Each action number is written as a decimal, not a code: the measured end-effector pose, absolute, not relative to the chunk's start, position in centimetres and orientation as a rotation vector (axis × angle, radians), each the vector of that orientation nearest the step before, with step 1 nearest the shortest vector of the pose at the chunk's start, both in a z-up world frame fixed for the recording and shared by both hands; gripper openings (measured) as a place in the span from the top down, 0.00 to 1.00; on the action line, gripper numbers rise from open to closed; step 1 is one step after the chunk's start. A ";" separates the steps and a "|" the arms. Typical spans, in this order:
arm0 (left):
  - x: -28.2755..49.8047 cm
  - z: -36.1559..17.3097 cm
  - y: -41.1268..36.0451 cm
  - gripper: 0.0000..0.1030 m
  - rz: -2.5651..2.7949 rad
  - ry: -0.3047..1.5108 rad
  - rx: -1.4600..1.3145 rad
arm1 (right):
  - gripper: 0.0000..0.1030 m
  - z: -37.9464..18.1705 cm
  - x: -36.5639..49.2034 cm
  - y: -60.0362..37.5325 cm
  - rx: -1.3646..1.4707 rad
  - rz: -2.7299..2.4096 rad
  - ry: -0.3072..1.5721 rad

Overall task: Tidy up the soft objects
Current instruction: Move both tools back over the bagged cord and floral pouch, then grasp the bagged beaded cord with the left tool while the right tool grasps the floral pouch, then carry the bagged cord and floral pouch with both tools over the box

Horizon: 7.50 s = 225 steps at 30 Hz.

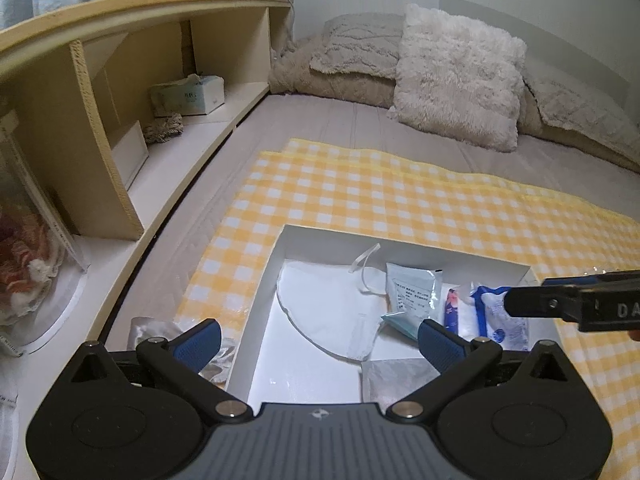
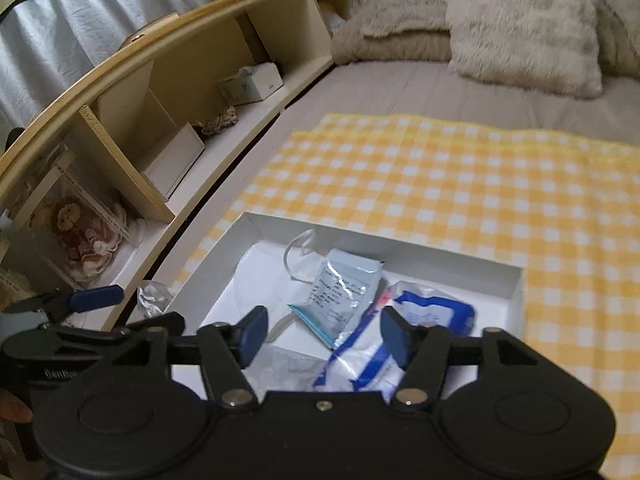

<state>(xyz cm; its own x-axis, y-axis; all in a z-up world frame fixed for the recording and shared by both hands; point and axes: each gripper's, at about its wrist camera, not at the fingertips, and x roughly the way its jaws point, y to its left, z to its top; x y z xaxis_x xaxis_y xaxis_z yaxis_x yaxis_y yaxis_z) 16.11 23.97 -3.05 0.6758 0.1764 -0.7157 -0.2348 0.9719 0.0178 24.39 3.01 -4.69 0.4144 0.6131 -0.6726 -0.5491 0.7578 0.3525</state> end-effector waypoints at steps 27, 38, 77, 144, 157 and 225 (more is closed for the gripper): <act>10.6 1.3 21.2 0.00 0.249 0.756 -0.090 | 0.00 0.4 17.3 -2.5 -0.033 0.658 0.691; 11.3 2.1 19.1 0.00 0.196 0.748 -0.112 | 0.00 0.8 17.4 -5.8 -0.038 0.588 0.666; 22.8 -1.5 -0.1 0.00 -0.103 0.770 -0.050 | 0.00 -1.4 22.7 -26.7 0.036 0.183 0.671; 38.0 -15.4 -13.0 0.45 -0.135 1.076 -0.208 | 0.61 -13.6 33.1 -30.9 -0.059 0.126 1.031; 33.8 -9.8 -10.4 0.46 -0.197 0.960 -0.172 | 0.67 -7.7 29.8 -31.9 0.040 0.080 0.865; 14.2 0.8 18.0 0.46 0.056 0.715 -0.043 | 0.67 0.7 23.0 -4.3 0.035 0.653 0.663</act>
